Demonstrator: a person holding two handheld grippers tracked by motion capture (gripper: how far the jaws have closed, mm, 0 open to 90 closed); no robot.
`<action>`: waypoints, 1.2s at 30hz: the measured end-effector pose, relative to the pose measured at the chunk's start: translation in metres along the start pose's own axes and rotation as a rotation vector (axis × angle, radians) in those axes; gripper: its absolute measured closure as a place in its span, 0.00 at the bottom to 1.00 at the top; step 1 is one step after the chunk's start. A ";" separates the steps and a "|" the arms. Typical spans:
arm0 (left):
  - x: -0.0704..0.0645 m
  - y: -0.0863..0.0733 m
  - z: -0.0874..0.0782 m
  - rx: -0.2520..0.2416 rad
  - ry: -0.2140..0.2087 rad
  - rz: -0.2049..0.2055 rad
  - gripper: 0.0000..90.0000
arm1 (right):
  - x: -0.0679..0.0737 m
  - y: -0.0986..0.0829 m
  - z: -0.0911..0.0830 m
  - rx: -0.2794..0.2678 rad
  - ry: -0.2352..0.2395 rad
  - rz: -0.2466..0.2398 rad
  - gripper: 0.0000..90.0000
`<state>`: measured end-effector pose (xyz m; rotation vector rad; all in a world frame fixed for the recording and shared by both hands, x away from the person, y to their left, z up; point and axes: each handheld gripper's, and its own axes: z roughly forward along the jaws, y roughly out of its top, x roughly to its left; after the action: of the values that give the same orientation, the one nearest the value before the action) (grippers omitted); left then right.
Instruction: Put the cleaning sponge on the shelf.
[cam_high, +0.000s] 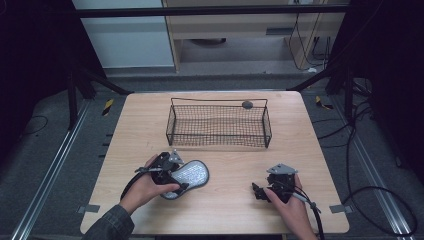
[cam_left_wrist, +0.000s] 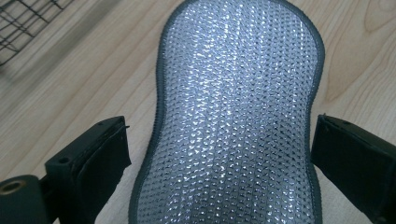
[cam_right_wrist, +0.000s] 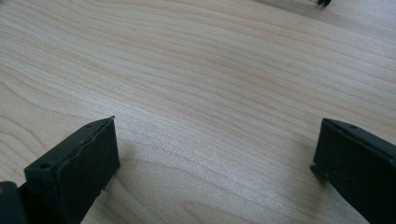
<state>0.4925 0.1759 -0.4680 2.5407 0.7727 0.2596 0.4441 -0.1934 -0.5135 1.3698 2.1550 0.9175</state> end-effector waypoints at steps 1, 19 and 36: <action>0.000 0.000 0.002 0.010 0.004 0.009 0.04 | 0.000 0.000 0.000 0.000 0.000 0.000 0.00; 0.001 0.002 0.022 0.064 -0.037 0.016 0.00 | 0.000 0.000 0.000 0.000 0.002 -0.002 0.00; 0.001 0.009 0.022 0.072 -0.027 0.037 0.09 | 0.000 0.000 0.000 0.000 0.004 -0.002 0.00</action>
<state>0.5043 0.1612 -0.4824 2.6221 0.7384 0.2129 0.4440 -0.1937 -0.5135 1.3658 2.1590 0.9207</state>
